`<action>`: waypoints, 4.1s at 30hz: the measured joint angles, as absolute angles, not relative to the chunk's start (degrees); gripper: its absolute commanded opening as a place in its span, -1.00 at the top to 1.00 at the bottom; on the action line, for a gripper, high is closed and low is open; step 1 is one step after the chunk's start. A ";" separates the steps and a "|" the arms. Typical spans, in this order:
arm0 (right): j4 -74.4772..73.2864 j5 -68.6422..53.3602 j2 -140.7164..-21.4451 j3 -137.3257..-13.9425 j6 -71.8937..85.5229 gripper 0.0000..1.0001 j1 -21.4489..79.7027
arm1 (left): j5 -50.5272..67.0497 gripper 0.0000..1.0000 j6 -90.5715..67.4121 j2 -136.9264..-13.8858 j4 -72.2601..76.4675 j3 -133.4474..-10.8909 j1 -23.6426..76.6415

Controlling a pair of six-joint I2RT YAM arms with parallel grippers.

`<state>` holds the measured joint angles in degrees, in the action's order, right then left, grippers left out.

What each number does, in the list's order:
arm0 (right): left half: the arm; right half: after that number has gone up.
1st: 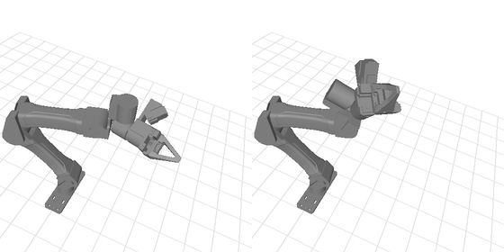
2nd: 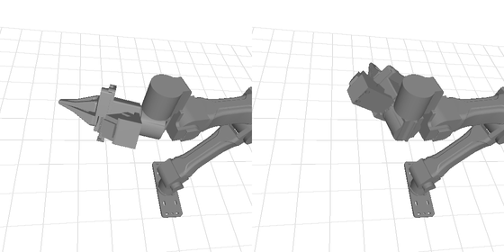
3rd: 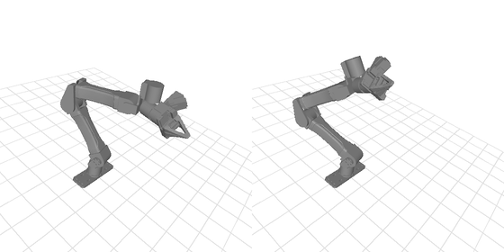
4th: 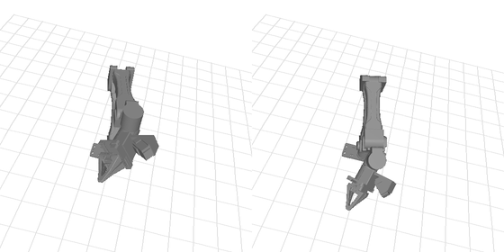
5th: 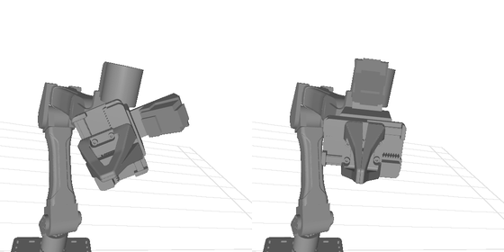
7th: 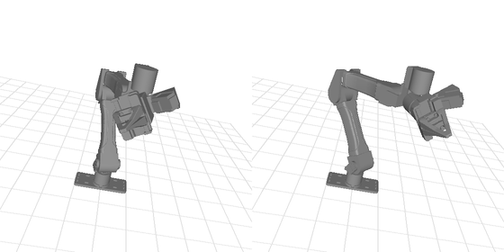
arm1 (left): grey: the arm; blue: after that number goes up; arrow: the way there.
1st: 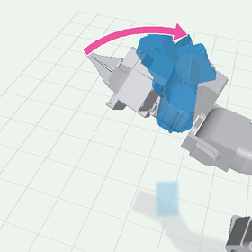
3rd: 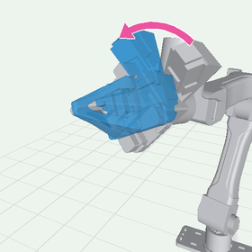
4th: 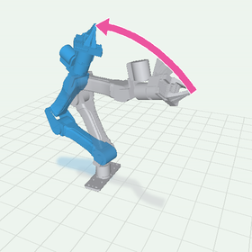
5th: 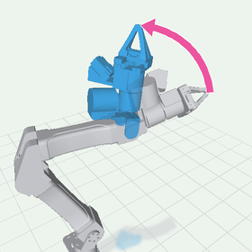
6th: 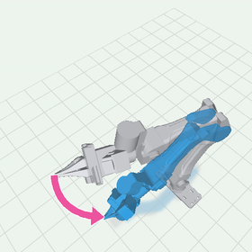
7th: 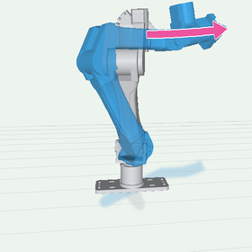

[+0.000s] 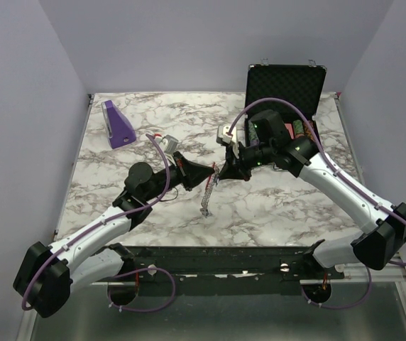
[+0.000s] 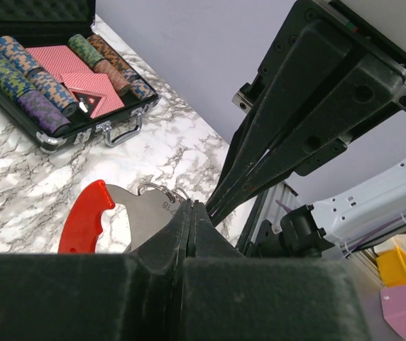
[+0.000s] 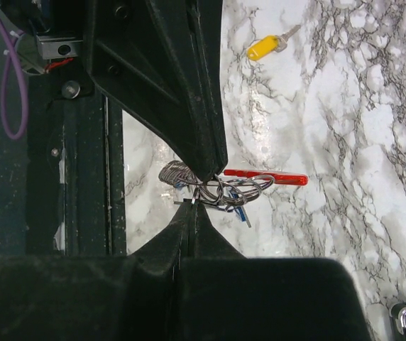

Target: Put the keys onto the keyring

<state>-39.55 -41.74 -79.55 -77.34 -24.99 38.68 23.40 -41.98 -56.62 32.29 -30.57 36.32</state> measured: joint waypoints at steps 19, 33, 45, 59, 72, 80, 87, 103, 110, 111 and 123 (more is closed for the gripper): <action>-38.92 -49.89 -77.34 -77.12 -19.46 0.38 33.74 | 29.23 1.00 -36.14 -56.10 38.57 -26.37 35.55; -31.31 -60.01 -76.93 -70.63 -8.47 0.46 32.18 | 33.98 1.00 -34.81 -56.03 46.92 -25.54 35.20; -24.32 -61.36 -76.93 -70.13 -2.22 0.44 32.16 | 35.33 1.00 -35.94 -56.62 50.43 -25.30 35.20; -20.67 -62.06 -76.93 -68.20 1.23 0.40 31.90 | 35.64 1.00 -36.88 -57.52 51.68 -25.17 35.20; -19.66 -62.04 -76.93 -67.94 -0.62 0.09 31.86 | 35.62 1.00 -37.36 -58.37 52.64 -24.82 34.96; -19.94 -62.06 -77.43 -67.96 -6.83 0.12 31.86 | 35.62 1.00 -37.39 -58.67 52.64 -24.80 34.96; -20.29 -62.50 -78.48 -67.96 -10.94 0.57 31.88 | 35.62 1.00 -37.41 -58.67 52.64 -24.80 34.96; -26.26 -64.12 -79.11 -70.83 -17.50 0.99 32.10 | 35.59 0.87 -37.58 -58.37 52.53 -24.62 34.87; -35.38 -60.86 -79.53 -76.82 -25.74 0.99 32.27 | 36.51 -0.47 -35.66 -54.33 43.20 -25.15 32.67; -37.30 -59.90 -79.77 -78.02 -27.49 0.99 32.29 | 36.60 -0.54 -34.41 -53.23 39.92 -25.89 32.23; -59.40 -46.54 -87.83 -93.65 -44.49 0.99 33.56 | 39.05 -0.61 -16.12 -50.19 12.43 -39.11 31.90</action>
